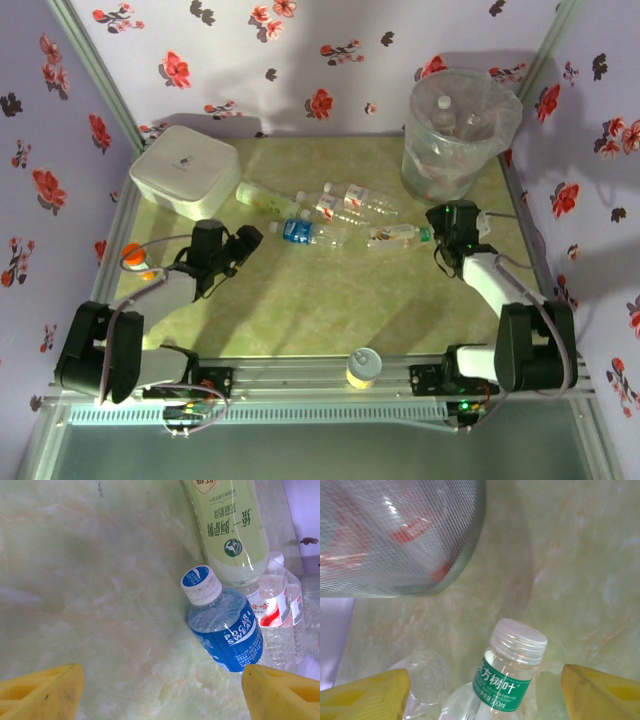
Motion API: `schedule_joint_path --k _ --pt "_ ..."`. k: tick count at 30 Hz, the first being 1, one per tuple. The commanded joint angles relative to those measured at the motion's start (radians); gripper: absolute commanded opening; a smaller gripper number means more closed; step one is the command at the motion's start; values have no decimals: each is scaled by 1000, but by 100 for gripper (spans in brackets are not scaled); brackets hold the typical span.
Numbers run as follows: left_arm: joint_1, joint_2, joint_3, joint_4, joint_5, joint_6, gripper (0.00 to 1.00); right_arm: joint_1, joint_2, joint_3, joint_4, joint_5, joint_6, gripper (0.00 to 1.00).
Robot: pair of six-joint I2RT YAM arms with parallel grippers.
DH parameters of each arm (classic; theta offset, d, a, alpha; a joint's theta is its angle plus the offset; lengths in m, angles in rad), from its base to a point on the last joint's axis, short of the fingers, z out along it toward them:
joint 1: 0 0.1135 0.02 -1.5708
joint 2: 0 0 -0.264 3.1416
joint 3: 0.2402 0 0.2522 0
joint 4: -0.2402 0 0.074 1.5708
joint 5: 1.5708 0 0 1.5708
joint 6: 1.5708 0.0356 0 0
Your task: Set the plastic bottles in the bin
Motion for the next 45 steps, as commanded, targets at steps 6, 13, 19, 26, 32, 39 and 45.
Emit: schedule_joint_path --k 6,13,19,26,32,39,45 --pt "0 20 10 16 7 1 84 5 126 73 26 -29 62 81" --pt "0 33 14 18 7 2 83 7 270 136 34 -81 137 79" --pt "0 34 24 14 8 1 84 13 346 150 74 -92 175 76" --pt "-2 37 42 1 8 0 83 11 344 120 93 -93 178 59" --pt "-2 39 53 -8 8 7 83 8 263 120 40 -71 134 44" --pt "-2 52 54 -3 8 8 84 10 74 145 -96 -22 51 37" --pt "-2 65 55 5 8 10 84 46 -196 190 -190 -27 -69 27"
